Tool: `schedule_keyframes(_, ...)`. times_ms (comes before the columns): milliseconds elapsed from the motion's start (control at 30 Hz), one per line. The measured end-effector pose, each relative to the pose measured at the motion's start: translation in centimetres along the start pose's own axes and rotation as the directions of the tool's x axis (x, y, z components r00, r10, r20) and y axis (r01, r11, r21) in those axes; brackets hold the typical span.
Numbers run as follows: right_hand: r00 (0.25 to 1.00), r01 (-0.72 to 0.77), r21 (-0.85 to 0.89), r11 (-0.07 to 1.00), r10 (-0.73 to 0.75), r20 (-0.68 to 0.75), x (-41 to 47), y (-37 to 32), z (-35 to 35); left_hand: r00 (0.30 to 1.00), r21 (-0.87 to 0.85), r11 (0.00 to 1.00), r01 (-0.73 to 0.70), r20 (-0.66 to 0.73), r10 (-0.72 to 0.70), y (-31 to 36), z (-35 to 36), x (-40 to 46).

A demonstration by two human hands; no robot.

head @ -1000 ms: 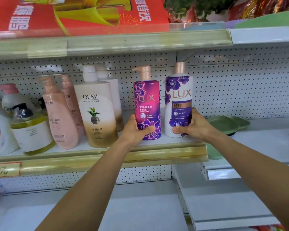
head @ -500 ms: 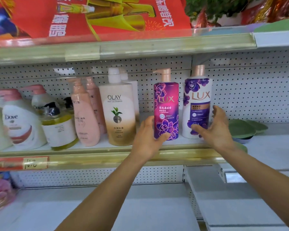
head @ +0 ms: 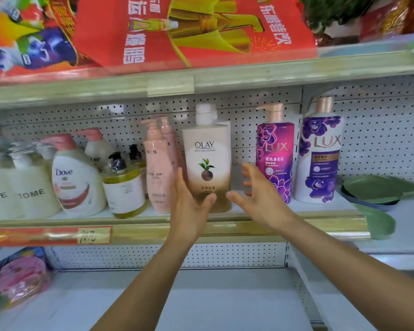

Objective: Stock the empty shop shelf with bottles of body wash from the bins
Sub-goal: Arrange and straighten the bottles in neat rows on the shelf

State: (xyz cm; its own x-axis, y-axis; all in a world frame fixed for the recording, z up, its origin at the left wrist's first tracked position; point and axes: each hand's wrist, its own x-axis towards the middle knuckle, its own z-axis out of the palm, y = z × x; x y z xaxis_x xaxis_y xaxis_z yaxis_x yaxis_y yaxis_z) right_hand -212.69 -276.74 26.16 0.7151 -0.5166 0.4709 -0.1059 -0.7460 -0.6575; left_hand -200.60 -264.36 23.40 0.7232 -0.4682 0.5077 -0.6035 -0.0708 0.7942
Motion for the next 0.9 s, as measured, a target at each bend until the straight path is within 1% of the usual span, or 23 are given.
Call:
schedule_keyframes(33, 0.999, -0.030, -0.002, 1.000, 0.031, 0.033, 0.4, -0.3, 0.3, 0.999, -0.011, 0.999, 0.031, 0.013, -0.031, -0.4, 0.0, 0.5)
schedule_keyframes(100, 0.993, -0.086, -0.006, 0.996, 0.086, 0.081, 0.8, -0.6, 0.8, 0.997, 0.024, 0.997, 0.072, 0.037, -0.072, -1.0, 0.3, 1.2)
schedule_keyframes(200, 0.987, -0.109, -0.010, 0.994, 0.110, 0.115, 0.5, -0.9, 1.5, 0.996, 0.090, 0.993, 0.076, 0.036, -0.079, -1.0, 0.6, 1.9)
schedule_keyframes(367, 0.998, -0.054, 0.031, 0.998, 0.052, 0.036, 0.0, -0.4, 2.3, 0.997, 0.110, 0.991, 0.071, 0.026, -0.074, -1.0, 0.9, 2.3)
schedule_keyframes(600, 0.996, -0.088, 0.013, 0.996, 0.088, -0.019, 0.1, 0.4, 1.3, 1.000, 0.194, 0.981, 0.027, -0.004, -0.027, 0.0, 2.2, 2.2)
schedule_keyframes(767, 0.992, -0.109, -0.003, 0.994, 0.109, 0.057, 0.0, 0.2, 0.4, 1.000, 0.182, 0.983, 0.026, 0.002, -0.027, 0.1, 2.5, 2.2)
schedule_keyframes(900, 0.988, -0.094, -0.033, 0.995, 0.097, 0.121, 0.0, -0.3, -0.3, 0.999, 0.156, 0.988, 0.019, 0.046, -0.027, 0.4, 2.3, 2.2)
